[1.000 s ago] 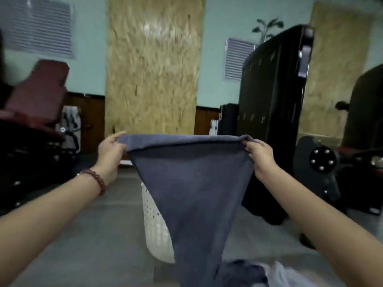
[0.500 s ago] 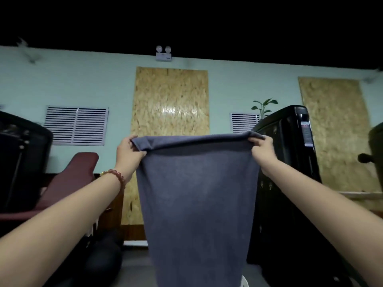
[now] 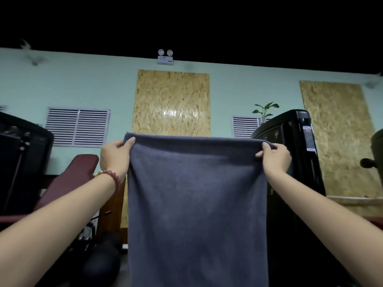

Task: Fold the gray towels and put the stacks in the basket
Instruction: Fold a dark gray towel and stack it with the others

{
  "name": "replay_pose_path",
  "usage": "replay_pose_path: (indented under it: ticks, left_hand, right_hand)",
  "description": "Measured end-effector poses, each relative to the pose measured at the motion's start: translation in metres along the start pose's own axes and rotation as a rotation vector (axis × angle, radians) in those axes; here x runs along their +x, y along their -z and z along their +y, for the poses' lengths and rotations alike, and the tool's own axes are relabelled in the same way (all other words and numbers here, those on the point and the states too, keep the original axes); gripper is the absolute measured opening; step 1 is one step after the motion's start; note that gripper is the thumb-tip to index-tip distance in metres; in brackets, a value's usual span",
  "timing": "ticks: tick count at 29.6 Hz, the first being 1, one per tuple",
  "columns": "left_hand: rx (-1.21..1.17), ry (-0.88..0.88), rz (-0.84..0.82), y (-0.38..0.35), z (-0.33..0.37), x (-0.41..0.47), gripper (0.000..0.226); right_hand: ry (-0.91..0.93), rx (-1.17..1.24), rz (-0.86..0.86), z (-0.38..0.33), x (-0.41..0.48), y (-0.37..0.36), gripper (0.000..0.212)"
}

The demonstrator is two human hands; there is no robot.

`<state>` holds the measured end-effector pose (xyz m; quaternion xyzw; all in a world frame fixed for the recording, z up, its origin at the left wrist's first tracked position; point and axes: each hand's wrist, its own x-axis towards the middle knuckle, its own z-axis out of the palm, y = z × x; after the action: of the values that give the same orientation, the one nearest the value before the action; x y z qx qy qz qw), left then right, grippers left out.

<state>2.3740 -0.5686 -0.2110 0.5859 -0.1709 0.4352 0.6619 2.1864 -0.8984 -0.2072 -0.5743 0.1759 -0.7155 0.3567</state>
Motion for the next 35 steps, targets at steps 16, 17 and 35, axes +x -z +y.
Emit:
replay_pose_path:
  ticks: [16, 17, 35]
  left_hand:
    - [0.001, 0.058, -0.155, -0.005, -0.034, -0.018, 0.024]
    - [-0.011, 0.007, -0.155, -0.004, -0.029, -0.016, 0.024]
    - [0.301, 0.17, -0.587, 0.093, -0.203, -0.246, 0.029]
  right_hand:
    - [-0.103, -0.086, -0.571, 0.059, -0.041, -0.029, 0.042]
    - [-0.066, -0.109, -0.586, 0.056, -0.038, -0.029, 0.043]
    - [-0.467, -0.1, -0.635, 0.236, -0.256, 0.109, 0.015]
